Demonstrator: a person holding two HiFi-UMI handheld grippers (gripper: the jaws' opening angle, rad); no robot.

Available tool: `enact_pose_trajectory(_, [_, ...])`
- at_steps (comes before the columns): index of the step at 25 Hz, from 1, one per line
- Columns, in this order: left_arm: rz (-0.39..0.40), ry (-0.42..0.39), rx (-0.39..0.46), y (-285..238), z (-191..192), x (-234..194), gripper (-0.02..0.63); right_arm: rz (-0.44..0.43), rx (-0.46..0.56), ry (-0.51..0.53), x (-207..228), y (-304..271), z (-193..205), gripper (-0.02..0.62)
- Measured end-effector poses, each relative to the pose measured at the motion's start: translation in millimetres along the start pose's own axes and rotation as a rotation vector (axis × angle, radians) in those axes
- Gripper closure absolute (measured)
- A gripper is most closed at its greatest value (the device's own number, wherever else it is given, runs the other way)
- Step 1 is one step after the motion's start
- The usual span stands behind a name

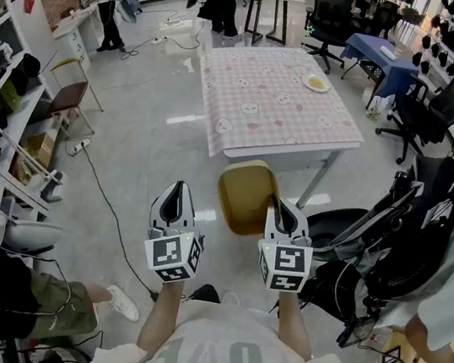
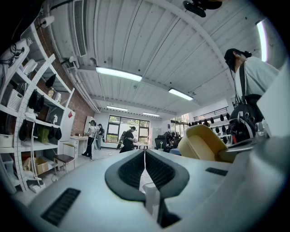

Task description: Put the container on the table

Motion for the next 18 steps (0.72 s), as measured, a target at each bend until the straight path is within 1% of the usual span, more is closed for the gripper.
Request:
enact_pose_trajectory(8, [-0.012,0.007,-0.004,-15,-4,25,0.577,0.004,-0.001,-0.004,33,-2,-4,0.563])
enact_pose_trajectory(12, [-0.028,0.012,-0.012,-20,-1,27,0.577,-0.011,-0.007,-0.016,38,-6,-1,0.563])
enact_pose_trajectory(18, [-0.041,0.015,-0.021,-19,2,23,0.577,-0.031,0.014,-0.088,37,-10,4,0.563])
Point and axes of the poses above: the fingertips, and each gripper's own axes: y backward along the fingers, x to its right, z out of its underside, the point moved 5 cm from there along y, backward along the fingers, and after that the axes turned 14 degrees about y, right-handed, at the moved point
